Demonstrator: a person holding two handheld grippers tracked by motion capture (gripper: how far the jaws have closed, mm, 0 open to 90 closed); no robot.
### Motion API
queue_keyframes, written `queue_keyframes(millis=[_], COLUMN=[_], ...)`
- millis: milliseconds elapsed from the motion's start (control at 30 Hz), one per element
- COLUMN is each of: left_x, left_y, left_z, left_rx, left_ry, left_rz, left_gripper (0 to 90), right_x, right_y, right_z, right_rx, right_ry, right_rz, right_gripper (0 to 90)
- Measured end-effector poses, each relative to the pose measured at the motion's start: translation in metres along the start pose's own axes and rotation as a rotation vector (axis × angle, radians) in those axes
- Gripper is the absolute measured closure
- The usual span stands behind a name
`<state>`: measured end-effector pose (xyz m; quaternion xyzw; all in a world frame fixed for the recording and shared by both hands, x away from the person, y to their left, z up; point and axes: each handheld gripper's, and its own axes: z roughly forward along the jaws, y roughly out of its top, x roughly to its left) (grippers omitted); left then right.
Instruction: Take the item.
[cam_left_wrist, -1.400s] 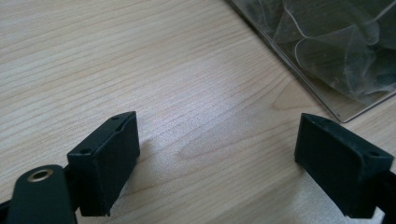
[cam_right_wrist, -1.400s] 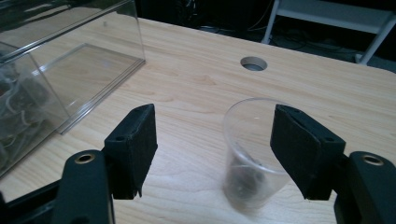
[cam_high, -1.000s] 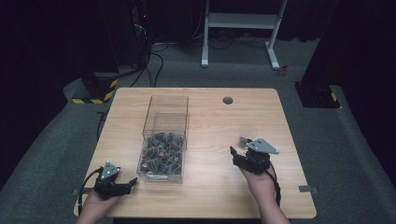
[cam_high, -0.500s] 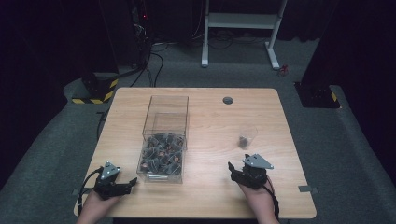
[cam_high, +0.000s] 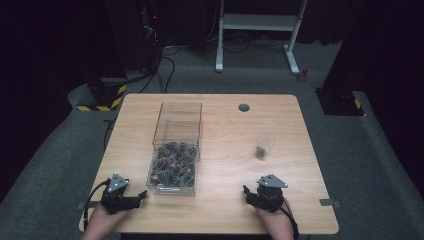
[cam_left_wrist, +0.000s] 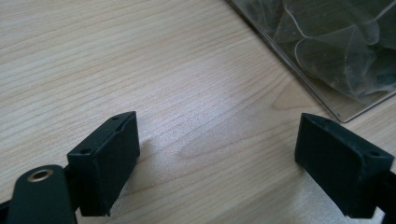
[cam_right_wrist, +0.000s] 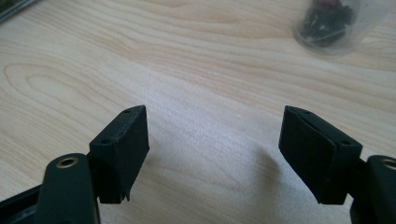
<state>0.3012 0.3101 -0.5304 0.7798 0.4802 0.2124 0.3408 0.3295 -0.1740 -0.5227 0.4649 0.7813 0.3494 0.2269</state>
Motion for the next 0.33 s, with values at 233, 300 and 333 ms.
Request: queue_keyframes(millis=[233, 300, 333], left_x=[-0.0001, -0.0001, -0.0001], left_y=[0.0000, 0.0000, 0.0000], left_z=[-0.0001, -0.0001, -0.0001], left_rx=[0.001, 0.002, 0.002], left_ry=[-0.001, 0.000, 0.000], left_rz=[-0.001, 0.000, 0.000], left_gripper=[14.4, 14.3, 14.3], right_x=[-0.0004, -0.0008, -0.0008], right_y=[0.0012, 0.0013, 0.0013], right_z=[0.0037, 0.0041, 0.0041], right_rx=[0.058, 0.060, 0.060], right_ry=[0.022, 0.020, 0.020], right_rz=[0.007, 0.008, 0.009], right_gripper=[23.1, 23.3, 23.2])
